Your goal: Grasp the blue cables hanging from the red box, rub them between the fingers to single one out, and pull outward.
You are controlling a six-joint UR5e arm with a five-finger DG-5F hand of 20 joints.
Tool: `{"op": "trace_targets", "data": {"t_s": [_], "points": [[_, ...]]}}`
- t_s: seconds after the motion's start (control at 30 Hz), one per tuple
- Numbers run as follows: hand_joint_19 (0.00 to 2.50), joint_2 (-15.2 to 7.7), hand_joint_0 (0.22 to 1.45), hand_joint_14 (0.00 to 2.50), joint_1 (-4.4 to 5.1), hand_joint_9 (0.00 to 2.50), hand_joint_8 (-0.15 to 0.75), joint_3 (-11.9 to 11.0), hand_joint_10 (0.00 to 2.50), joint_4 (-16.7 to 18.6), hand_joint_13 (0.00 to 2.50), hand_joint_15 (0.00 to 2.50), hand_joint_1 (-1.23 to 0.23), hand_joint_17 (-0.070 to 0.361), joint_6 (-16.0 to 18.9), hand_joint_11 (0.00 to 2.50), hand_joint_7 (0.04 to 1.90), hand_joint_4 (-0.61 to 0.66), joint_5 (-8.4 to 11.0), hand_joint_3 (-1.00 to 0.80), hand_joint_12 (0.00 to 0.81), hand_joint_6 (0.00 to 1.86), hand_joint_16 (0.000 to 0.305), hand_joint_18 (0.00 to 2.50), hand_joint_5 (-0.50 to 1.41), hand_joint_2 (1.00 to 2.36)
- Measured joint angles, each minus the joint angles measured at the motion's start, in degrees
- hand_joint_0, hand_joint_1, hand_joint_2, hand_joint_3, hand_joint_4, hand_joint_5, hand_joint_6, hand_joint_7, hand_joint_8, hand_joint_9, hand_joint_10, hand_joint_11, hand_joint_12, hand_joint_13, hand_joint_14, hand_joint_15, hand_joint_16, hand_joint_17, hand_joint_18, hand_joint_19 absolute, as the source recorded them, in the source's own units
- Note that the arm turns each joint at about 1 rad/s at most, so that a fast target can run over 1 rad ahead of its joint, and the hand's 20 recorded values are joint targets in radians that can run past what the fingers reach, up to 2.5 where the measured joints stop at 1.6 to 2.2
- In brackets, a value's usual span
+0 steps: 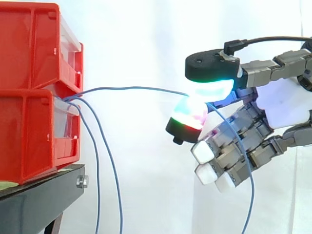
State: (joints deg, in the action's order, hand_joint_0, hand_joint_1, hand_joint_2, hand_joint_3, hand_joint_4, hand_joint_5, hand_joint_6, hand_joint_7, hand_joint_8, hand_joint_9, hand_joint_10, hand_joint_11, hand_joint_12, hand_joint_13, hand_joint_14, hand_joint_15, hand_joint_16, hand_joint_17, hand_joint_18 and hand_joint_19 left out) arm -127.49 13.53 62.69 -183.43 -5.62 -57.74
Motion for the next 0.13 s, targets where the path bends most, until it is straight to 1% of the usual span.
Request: {"op": "trace_targets", "data": {"t_s": [0.13], "points": [[0.35, 0.0, 0.58, 0.01, 0.0, 1.01, 0.307, 0.0, 0.01, 0.0, 0.85, 0.41, -0.8, 0.152, 0.0, 0.36, 1.08, -0.05, 0.0, -0.04, 0.424, 0.87, 0.068, 0.72, -0.06, 1.01]]}}
